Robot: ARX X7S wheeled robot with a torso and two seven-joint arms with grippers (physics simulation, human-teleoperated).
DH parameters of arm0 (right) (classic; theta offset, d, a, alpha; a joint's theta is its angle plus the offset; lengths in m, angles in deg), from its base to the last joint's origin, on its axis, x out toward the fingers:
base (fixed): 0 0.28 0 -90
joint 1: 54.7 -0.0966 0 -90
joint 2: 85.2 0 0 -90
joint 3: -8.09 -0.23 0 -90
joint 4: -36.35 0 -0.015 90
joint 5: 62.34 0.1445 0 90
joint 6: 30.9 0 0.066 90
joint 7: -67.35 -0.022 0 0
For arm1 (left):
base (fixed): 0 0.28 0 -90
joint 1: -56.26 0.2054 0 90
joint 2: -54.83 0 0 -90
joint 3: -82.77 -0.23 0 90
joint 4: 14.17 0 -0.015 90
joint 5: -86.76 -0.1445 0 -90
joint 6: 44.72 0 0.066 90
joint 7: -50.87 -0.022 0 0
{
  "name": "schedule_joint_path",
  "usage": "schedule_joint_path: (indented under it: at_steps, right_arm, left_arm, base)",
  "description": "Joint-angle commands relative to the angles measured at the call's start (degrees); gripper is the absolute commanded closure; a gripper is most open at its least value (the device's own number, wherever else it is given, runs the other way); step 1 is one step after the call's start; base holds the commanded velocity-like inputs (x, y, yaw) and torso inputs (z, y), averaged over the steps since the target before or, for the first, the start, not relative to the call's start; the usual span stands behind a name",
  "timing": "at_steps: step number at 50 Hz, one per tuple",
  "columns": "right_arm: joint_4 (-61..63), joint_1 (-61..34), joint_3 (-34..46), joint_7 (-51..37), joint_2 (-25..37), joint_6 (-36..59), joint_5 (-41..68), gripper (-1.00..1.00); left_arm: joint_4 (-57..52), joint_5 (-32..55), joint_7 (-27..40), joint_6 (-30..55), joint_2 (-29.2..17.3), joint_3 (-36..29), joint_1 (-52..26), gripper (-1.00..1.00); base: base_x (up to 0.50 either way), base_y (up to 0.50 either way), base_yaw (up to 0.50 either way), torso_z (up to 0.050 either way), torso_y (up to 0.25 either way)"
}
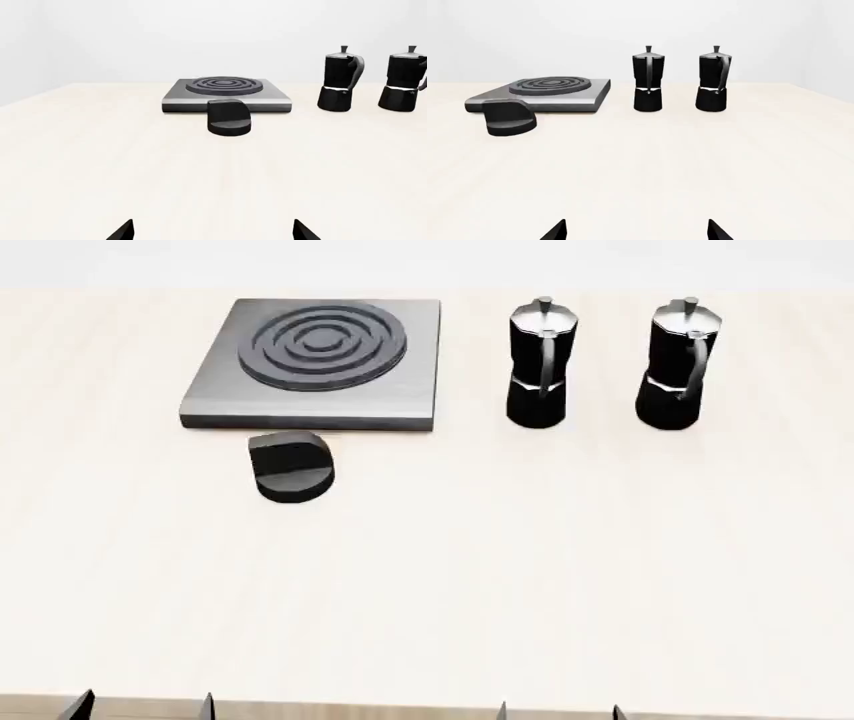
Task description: Turn off the stove.
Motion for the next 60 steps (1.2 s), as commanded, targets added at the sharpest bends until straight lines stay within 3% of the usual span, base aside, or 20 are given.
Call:
schedule_joint_path:
  at_steps: [1,28,31,39,60]
  right_arm:
    - [0.3,0.0,1.2,-1.0,0.9,0.4,1.1,-1.00]
    - [3.0,-0.6,5.8,-5.9,4.3,4.1,1.8,-1.00]
    - [5.8,-0.4,6.0,-6.3,4.8,6.2,1.7,-1.00]
    - [15.0,1.2,6.2,-7.3,5.8,10.4,2.2,-1.00]
    - [35.9,3.6,8.3,-11.9,8.0,20.8,-2.3,-1.00]
  left_arm:
    - [-0.5,0.8,0.8,-2.3,-1.0,-1.2,0.8,-1.00]
    - [-1.0,4.7,5.4,-1.7,-4.1,-4.3,-0.1,-1.00]
    - [-2.9,4.6,6.0,-4.8,-4.4,-4.1,0.6,-1.00]
    - [-8.6,5.5,6.7,-3.3,-5.5,-4.2,1.7,-1.00]
    - [-27.2,10.8,7.7,6.9,-9.5,-3.4,5.2,-1.00]
  base:
    - [0.00,0.00,0.00,0.000,0.000]
    - [0.00,0.00,0.00,0.000,0.000]
    - [0.00,0.00,0.00,0.000,0.000]
    - [0.00,0.00,0.00,0.000,0.000]
    - [0.00,0.00,0.00,0.000,0.000]
